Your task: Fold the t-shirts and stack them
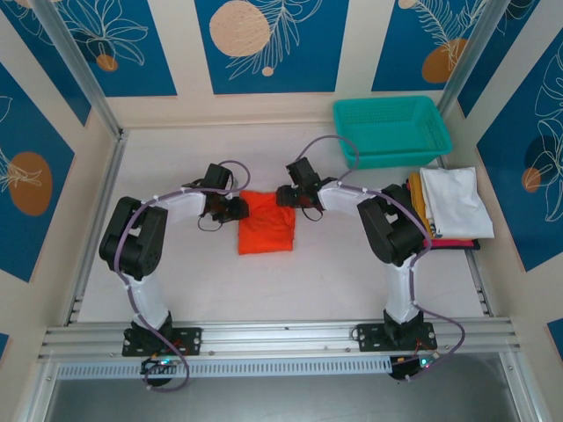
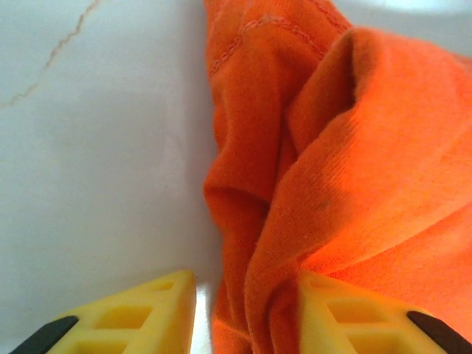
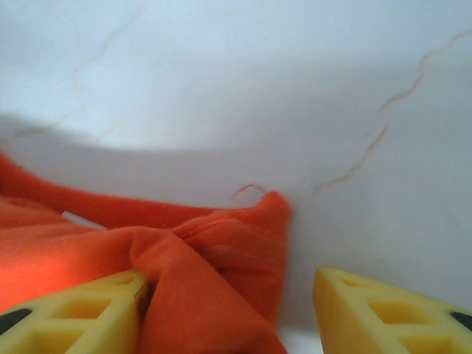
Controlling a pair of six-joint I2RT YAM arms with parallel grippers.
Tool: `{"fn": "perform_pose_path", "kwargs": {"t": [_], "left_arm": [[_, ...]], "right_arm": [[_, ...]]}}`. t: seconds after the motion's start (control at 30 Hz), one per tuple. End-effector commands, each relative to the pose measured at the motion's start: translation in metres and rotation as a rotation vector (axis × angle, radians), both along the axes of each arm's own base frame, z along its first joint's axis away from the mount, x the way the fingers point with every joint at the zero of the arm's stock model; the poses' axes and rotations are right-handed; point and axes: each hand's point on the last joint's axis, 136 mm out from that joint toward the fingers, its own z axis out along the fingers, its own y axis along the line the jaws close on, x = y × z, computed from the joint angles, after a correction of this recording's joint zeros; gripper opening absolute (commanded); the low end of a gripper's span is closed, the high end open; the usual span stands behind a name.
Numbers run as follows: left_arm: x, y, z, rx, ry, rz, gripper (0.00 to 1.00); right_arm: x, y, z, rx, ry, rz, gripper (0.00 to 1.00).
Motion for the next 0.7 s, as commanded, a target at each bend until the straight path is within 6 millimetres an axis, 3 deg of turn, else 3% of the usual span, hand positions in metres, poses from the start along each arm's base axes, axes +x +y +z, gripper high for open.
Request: {"fn": "perform_pose_path", "kwargs": {"t": [0.0,0.2,0.33,0.5,0.57,0.67], "left_arm": [[-0.004,0.017,-0.017,0.068,0.033,0.015,0.36],[-0.002,0.018,-0.02,0.068,0.034,0.021,0.38],[0.001,0.015,-0.007,0.047,0.005,0.019,0.46],[0.009,0.01,0.037,-0.009,-0.098,0.029,0.64],[0.014,0.009,0.053,-0.023,-0.134,0.032,0.67],[0.024,0.008,0.059,-0.011,-0.148,0.033,0.63]], "right_arm": [[0.014,-0.03,-0.009,-0.085,0.02,-0.071,0.59],[0.031,-0.044,0.006,-0.056,0.021,-0.123,0.63],[0.03,-0.048,0.027,-0.006,-0.016,-0.111,0.66],[0.01,-0.042,0.055,0.076,-0.065,-0.071,0.71],[-0.001,-0.039,0.061,0.108,-0.073,-0.062,0.72],[-0.018,-0.03,0.063,0.151,-0.065,-0.038,0.72]]}}
